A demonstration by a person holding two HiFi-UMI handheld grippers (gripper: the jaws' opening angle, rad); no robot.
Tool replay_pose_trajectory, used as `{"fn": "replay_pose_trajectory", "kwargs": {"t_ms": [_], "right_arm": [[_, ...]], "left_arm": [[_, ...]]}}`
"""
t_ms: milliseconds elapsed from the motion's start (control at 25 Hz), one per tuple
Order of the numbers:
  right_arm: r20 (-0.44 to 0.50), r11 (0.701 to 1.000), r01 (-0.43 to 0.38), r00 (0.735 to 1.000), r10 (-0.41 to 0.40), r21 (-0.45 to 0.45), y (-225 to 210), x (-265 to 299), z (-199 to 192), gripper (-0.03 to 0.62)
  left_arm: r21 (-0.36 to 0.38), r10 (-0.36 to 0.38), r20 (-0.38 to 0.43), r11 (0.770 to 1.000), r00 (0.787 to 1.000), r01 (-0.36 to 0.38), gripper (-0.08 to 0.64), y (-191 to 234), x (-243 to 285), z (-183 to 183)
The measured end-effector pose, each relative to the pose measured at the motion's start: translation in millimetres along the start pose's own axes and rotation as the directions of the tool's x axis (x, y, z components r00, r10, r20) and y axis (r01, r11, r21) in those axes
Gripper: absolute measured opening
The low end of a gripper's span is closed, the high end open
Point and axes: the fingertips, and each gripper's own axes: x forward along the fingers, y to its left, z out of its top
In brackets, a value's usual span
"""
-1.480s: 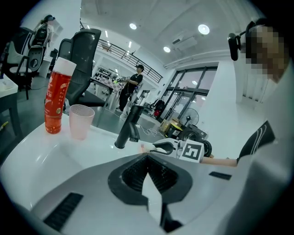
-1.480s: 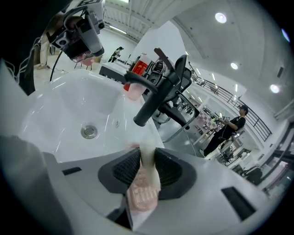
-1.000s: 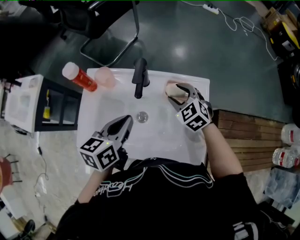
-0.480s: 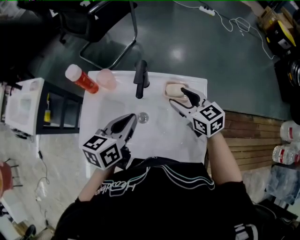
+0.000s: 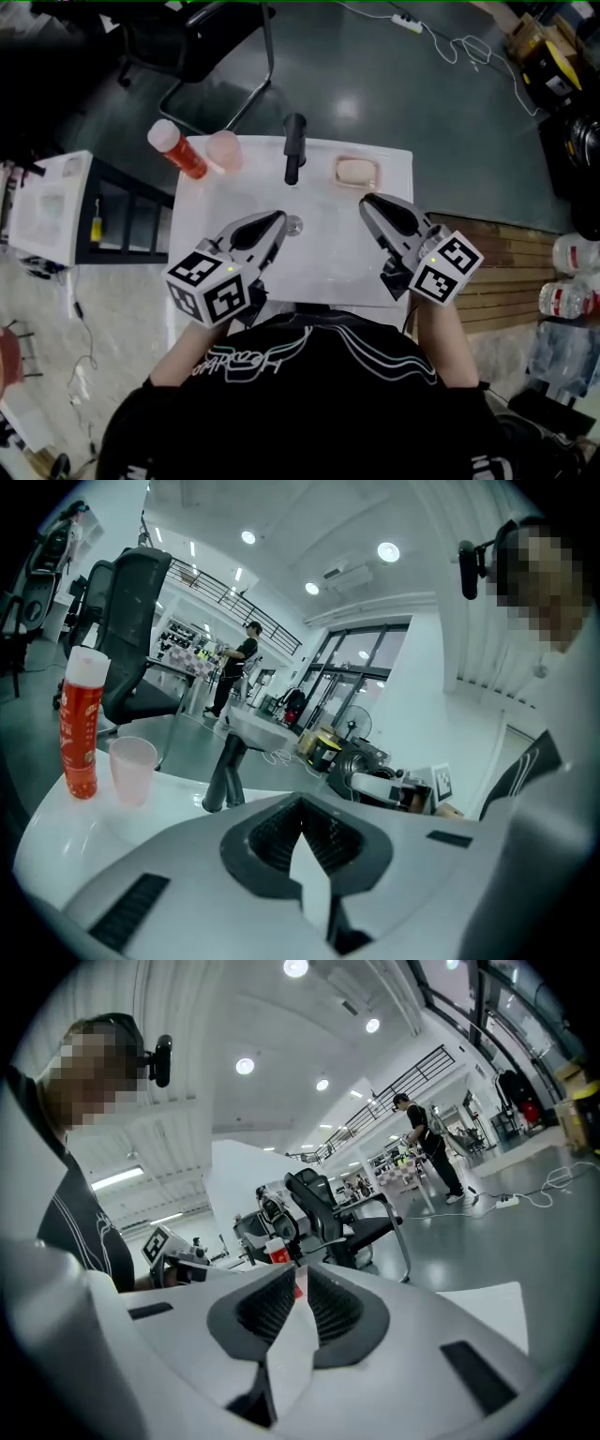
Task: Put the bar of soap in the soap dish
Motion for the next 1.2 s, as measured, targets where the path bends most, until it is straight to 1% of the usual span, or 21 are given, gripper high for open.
{"fn": "replay_pose_trajectory", "kwargs": {"t_ms": [160, 240, 360, 600, 880, 1080, 1200], "right_arm": [[0.024, 0.998, 0.0, 1.0, -0.002, 0.068, 23.9, -4.3, -0.8, 0.046], [0.044, 0.997, -0.002, 0.999, -0.002, 0.082, 37.6, -7.2, -3.4, 0.041], [0.081, 0.998, -0.001, 0.997, -0.005, 0.064, 59.2, -11.9, -2.5, 0.034], [0.141, 1.0, -0.002, 0.99, 0.002, -0.003, 98.7, -23.7, -3.3, 0.026], [0.117, 0.996, 0.0, 0.993, 0.01, -0.086, 127.8, -28.0, -19.5, 0.026], [0.108, 0.997, 0.007, 0.994, 0.001, -0.071, 130.4, -26.8, -33.3, 0.025], [0.107, 0.998, 0.012, 0.994, -0.006, -0.059, 128.5, -27.7, -36.7, 0.026]], "left_arm": [[0.026, -0.054, 0.005, 0.998, 0.999, 0.054, 0.02, -11.9, -10.3, 6.3], [0.042, -0.079, 0.007, 0.996, 0.997, 0.079, 0.02, -18.4, -17.5, 6.5], [0.072, -0.116, 0.012, 0.991, 0.993, 0.115, 0.02, -28.0, -29.0, 6.8], [0.126, -0.184, 0.012, 0.975, 0.983, 0.181, 0.02, -44.6, -48.6, 3.6], [0.155, -0.226, -0.017, 0.962, 0.974, 0.226, 0.02, -56.5, -59.0, -8.1], [0.149, -0.231, -0.053, 0.96, 0.971, 0.237, 0.02, -53.1, -60.9, -24.5], [0.143, -0.227, -0.058, 0.962, 0.972, 0.233, 0.02, -51.6, -61.8, -26.8]]}}
